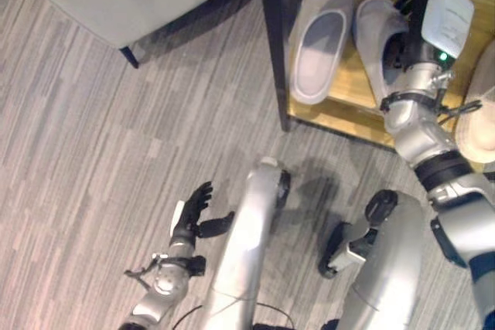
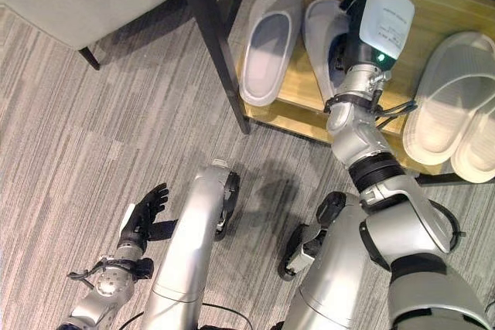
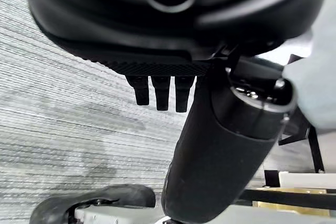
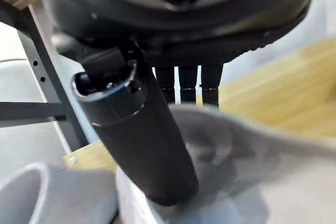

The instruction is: Arrange the slippers neatly on the shoe rack.

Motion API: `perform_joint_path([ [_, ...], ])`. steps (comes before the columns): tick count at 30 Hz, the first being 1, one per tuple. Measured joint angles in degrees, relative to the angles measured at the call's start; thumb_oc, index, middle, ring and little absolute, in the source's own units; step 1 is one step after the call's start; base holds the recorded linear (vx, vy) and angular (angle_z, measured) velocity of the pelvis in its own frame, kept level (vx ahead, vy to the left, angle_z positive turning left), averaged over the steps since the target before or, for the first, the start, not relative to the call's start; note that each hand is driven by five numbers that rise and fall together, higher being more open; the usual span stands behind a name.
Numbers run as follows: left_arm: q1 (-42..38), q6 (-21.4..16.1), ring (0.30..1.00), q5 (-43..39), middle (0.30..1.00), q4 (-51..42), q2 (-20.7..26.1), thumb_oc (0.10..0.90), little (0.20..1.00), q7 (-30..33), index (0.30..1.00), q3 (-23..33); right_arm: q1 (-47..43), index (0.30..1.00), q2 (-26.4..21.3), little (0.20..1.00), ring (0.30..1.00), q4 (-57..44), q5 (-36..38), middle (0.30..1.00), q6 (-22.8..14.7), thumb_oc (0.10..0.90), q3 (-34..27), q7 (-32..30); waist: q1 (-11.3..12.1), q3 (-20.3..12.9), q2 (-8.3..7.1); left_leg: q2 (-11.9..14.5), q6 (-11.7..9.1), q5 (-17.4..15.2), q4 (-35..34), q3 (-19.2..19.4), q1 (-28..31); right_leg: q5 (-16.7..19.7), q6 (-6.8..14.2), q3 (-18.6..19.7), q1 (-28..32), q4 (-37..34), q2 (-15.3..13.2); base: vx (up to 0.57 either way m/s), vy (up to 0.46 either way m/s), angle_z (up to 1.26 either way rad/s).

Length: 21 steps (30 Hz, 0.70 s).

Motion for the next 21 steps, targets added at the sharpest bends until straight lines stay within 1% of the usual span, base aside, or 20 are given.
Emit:
perform_joint_path([
  [4, -0.30, 0.16, 0.900, 0.02, 0.900, 0.30, 0.03, 0.800, 0.900, 0.02, 0.900, -0.15, 0.04, 0.900, 1.18, 0.900, 0.900, -0.84, 0.86, 0.900, -0.04, 0.800, -0.08, 0.00, -0.27, 0.00, 0.00, 0.04, -0.45, -1.02, 2.23, -0.01, -0.14, -1.29, 0.10, 0.45, 0.21, 2.05, 0.03, 0.00, 0.000, 0.00],
  [5, -0.33, 0.25, 0.900, 0.02, 0.900, 0.31, 0.06, 0.800, 0.900, 0.03, 0.900, -0.19, 0.31, 0.900, 1.17, 0.900, 0.900, -1.83, 1.53, 0.900, 0.00, 0.800, -0.28, 0.01, -0.30, 0.00, 0.00, 0.05, -0.40, -1.15, 2.51, -0.02, -0.18, -1.44, 0.04, 0.47, 0.24, 2.33, 0.02, 0.00, 0.000, 0.00],
  [8, -0.37, 1.29, 0.900, 0.05, 0.900, 0.25, 0.21, 0.800, 0.900, 0.03, 0.900, -0.28, 1.98, 0.900, 1.41, 0.900, 0.900, -6.62, 1.79, 0.900, 0.00, 0.800, -1.47, 0.25, -0.55, 0.00, 0.00, 0.30, -0.30, -2.15, 4.15, 0.01, -0.13, -2.08, 0.79, 0.77, 0.48, 3.66, 0.30, 0.00, 0.015, -0.04],
  [10, -0.29, 1.53, 0.900, 0.04, 0.900, 0.27, 0.39, 0.800, 0.900, 0.09, 0.900, -0.30, 2.77, 0.900, 1.62, 0.900, 0.900, -8.75, 1.77, 0.900, -0.09, 0.800, -1.53, 0.22, -0.78, 0.01, 0.00, 0.40, -0.31, -2.81, 5.34, -0.01, -0.18, -2.72, 0.71, 0.94, 0.62, 4.57, 0.48, 0.00, 0.017, -0.07],
  [12, -0.35, 1.65, 0.900, 0.05, 0.900, 0.26, 0.43, 0.800, 0.900, 0.11, 0.900, -0.31, 3.02, 0.900, 2.04, 0.900, 0.900, -9.22, 1.78, 0.900, -0.12, 0.800, -1.56, 0.23, -0.90, 0.01, 0.00, 0.45, -0.21, -3.09, 5.81, -0.02, -0.19, -2.81, 0.79, 1.02, 0.66, 4.90, 0.66, 0.00, 0.014, -0.06],
  [14, -0.34, 1.72, 0.900, 0.06, 0.900, 0.26, 0.57, 0.800, 0.900, 0.14, 0.900, -0.32, 3.42, 0.900, 2.46, 0.900, 0.900, -9.48, 1.79, 0.900, -0.21, 0.800, -1.70, 0.24, -1.57, 0.01, -0.01, 0.53, -0.20, -3.45, 6.55, -0.01, -0.19, -2.83, 0.82, 1.20, 0.66, 5.39, 0.83, 0.00, 0.025, -0.07],
  [16, -0.31, 2.31, 0.900, 0.08, 0.900, 0.27, 0.96, 0.800, 0.900, 0.55, 0.900, -0.32, 4.89, 0.900, 2.77, 0.900, 0.900, -11.64, 2.12, 0.900, -0.25, 0.800, -2.36, 0.25, -1.80, 0.01, -0.01, 0.76, -0.48, -3.99, 7.50, -0.01, -0.31, -3.08, 1.12, 1.44, 0.69, 6.04, 1.11, 0.01, 0.013, -0.09],
  [17, -0.27, 2.55, 0.900, 0.08, 0.900, 0.31, 1.11, 0.800, 0.900, 0.81, 0.900, -0.26, 5.50, 0.900, 2.95, 0.900, 0.900, -12.40, 2.18, 0.900, -0.28, 0.800, -2.43, 0.26, -1.90, 0.01, -0.01, 1.42, -0.40, -4.38, 8.02, -0.02, -0.30, -3.11, 1.08, 1.54, 0.64, 6.34, 1.51, 0.00, 0.022, -0.13],
  [18, -0.28, 2.63, 0.900, 0.09, 0.900, 0.31, 1.11, 0.800, 0.900, 0.95, 0.900, -0.17, 6.17, 0.900, 2.96, 0.900, 0.900, -13.24, 2.26, 0.900, -0.28, 0.800, -2.64, 0.26, -2.17, 0.01, -0.01, 1.42, -0.37, -4.51, 8.28, 0.02, -0.30, -3.11, 1.08, 1.65, 0.59, 6.50, 1.69, 0.01, 0.024, -0.12],
  [21, -0.29, 2.77, 0.900, 0.33, 0.900, 0.27, 1.10, 0.800, 0.900, 0.96, 0.900, 0.30, 8.86, 0.900, 3.01, 0.900, 0.900, -16.50, 2.27, 0.900, -0.41, 0.800, -5.13, 0.47, -2.24, 0.02, -0.02, 1.48, -0.42, -4.72, 8.44, 0.03, -0.27, -3.12, 1.11, 1.74, 0.57, 6.63, 1.84, 0.00, 0.005, -0.02],
])
